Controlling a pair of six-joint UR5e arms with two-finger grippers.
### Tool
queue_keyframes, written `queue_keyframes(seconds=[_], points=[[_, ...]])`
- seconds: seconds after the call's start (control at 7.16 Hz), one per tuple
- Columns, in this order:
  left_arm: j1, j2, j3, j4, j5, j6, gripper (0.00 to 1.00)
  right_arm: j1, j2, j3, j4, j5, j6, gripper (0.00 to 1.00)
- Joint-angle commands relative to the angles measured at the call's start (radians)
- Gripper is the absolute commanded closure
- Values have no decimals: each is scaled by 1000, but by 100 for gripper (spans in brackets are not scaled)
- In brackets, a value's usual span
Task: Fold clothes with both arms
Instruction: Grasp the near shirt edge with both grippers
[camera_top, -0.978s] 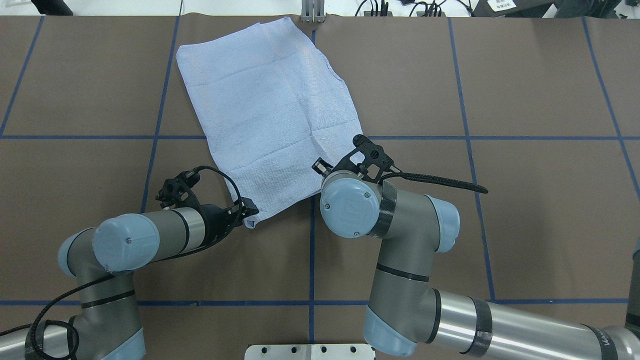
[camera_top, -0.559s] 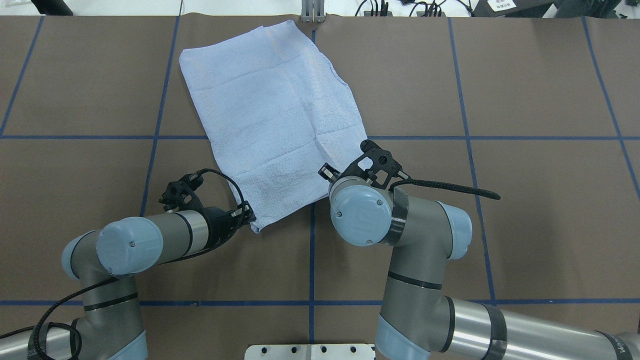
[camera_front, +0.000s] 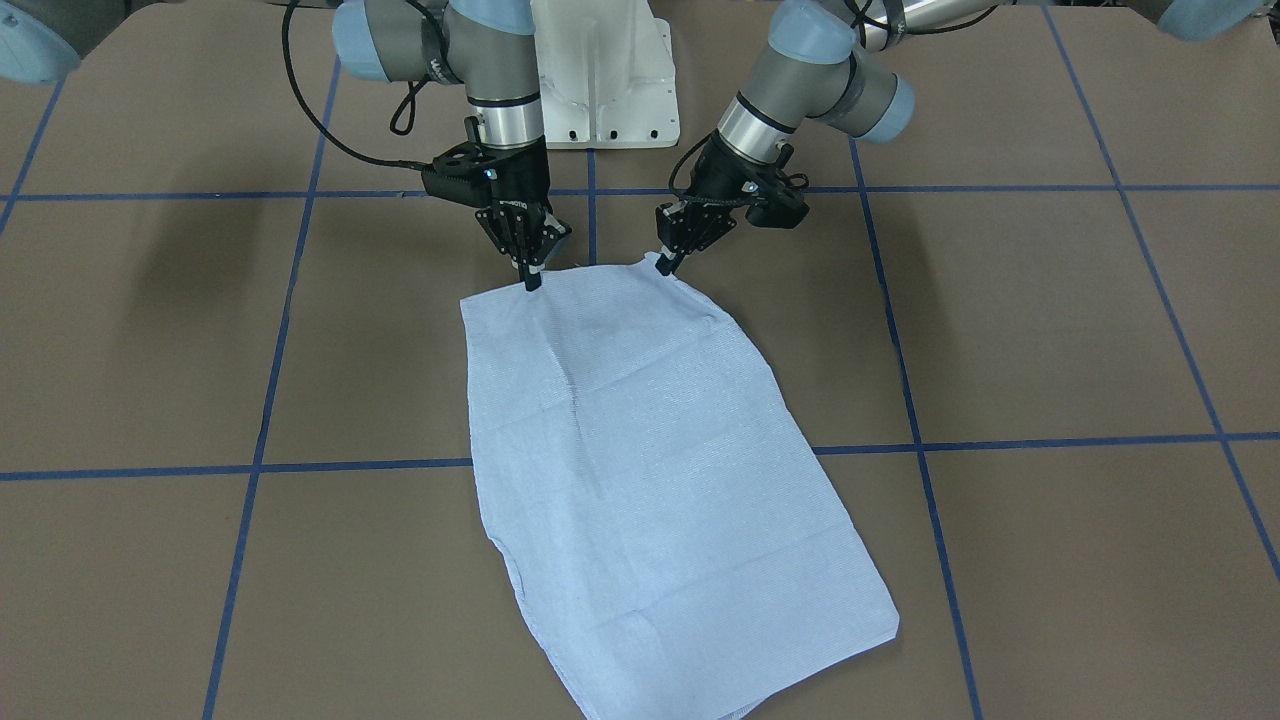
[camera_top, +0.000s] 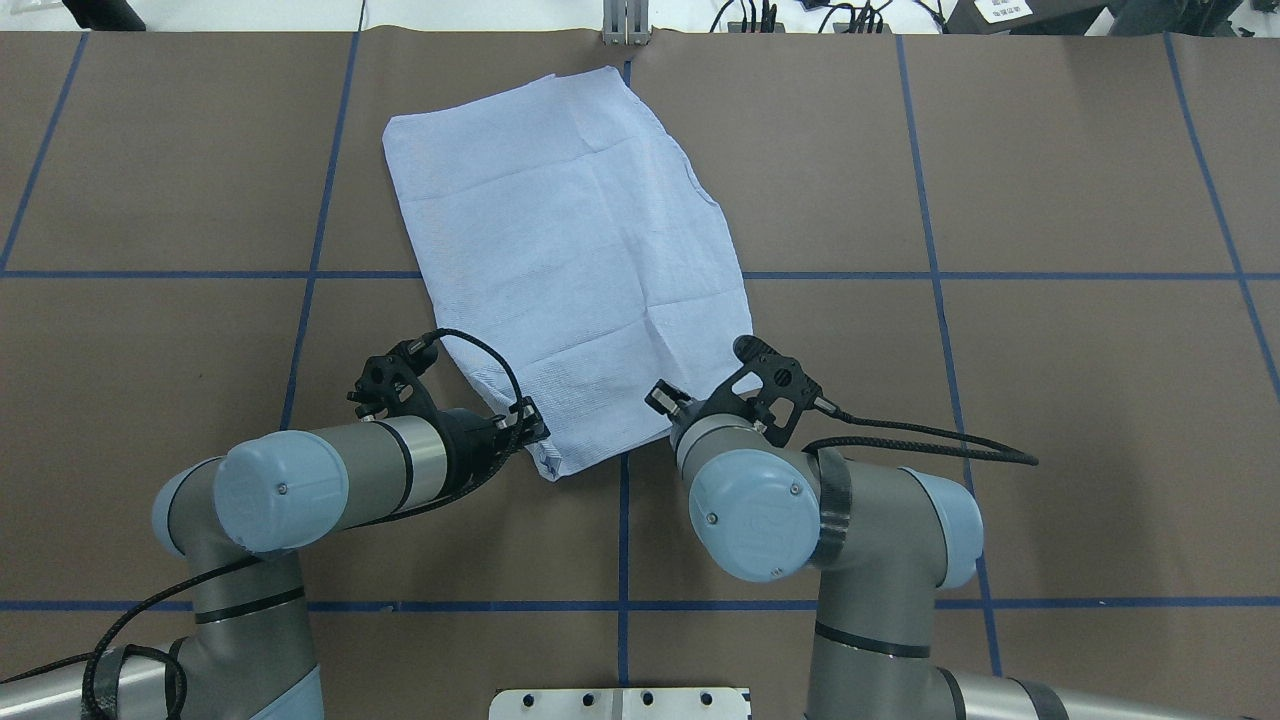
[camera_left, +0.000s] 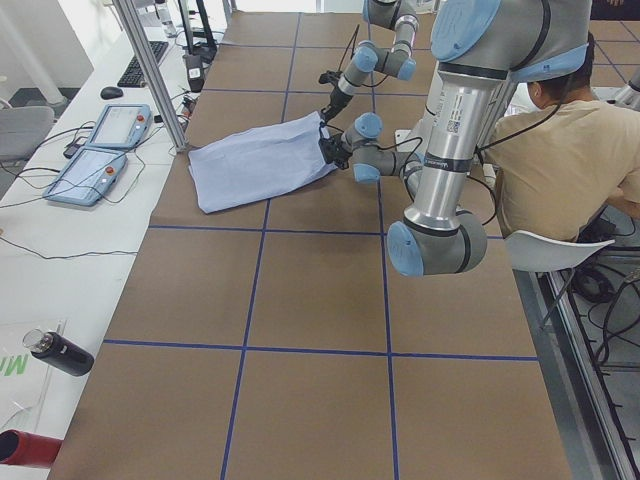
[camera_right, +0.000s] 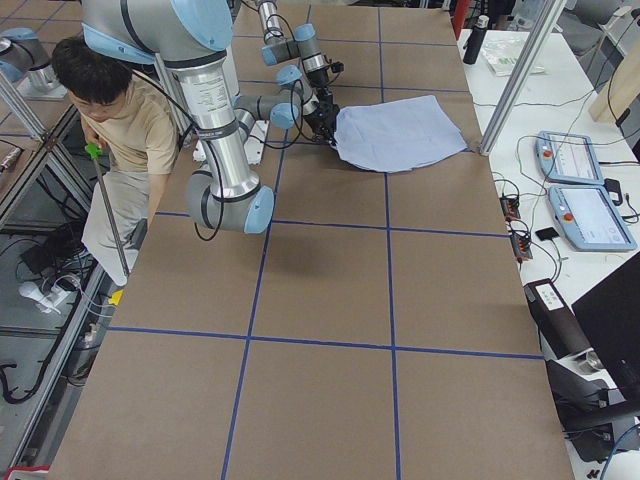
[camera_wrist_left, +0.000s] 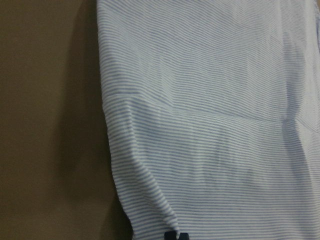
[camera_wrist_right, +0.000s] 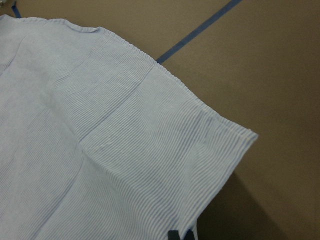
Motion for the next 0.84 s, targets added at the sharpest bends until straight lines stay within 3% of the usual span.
queue_keyframes(seconds=[0.0, 0.28, 0.7], points=[[51, -5, -78, 0, 0, 8, 100, -142, -85, 144, -48, -97, 43, 100], [77, 84, -217, 24, -3, 10, 100, -206, -82, 273, -206, -122, 87, 100], [63, 75, -440, 382, -63, 14, 100, -136, -71, 358, -263, -118, 80, 100]])
